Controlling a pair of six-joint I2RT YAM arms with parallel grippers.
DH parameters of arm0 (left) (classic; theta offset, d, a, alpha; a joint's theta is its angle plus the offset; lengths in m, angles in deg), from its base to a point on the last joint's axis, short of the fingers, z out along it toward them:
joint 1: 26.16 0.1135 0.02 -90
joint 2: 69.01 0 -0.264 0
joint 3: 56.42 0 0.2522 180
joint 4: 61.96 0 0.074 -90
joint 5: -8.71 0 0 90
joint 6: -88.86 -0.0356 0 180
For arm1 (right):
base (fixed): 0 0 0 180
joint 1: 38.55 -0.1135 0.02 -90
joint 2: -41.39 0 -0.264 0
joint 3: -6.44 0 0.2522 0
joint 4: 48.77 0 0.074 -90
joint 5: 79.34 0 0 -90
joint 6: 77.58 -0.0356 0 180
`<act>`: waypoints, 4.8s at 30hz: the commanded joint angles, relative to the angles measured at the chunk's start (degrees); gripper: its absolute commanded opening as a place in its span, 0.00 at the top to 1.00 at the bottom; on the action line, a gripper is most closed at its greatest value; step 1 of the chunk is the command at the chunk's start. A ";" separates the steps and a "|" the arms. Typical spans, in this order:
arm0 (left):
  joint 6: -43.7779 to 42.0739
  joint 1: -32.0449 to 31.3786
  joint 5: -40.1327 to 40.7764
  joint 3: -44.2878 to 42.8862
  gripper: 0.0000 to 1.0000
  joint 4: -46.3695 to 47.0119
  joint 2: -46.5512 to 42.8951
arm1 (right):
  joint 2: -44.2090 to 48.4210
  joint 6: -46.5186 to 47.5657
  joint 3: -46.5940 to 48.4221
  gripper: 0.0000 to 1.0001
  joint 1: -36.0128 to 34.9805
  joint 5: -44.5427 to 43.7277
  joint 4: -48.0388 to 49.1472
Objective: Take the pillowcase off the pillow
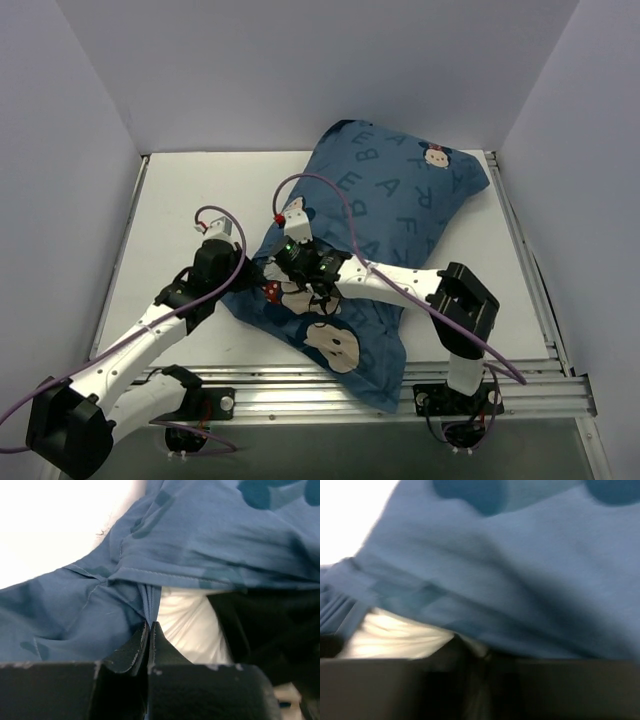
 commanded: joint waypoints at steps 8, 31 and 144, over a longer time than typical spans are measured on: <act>0.51 -0.30 -6.32 -6.37 0.98 -11.46 -5.96 | 5.20 -0.65 3.32 1.00 14.40 3.28 -5.29; 11.05 -1.09 0.34 8.66 0.98 -4.03 -2.23 | 20.77 -5.39 3.69 1.00 34.54 33.42 3.06; 8.25 14.64 -10.37 -54.74 0.98 -2.86 32.87 | 14.97 -3.12 -34.90 1.00 -5.28 33.96 -0.62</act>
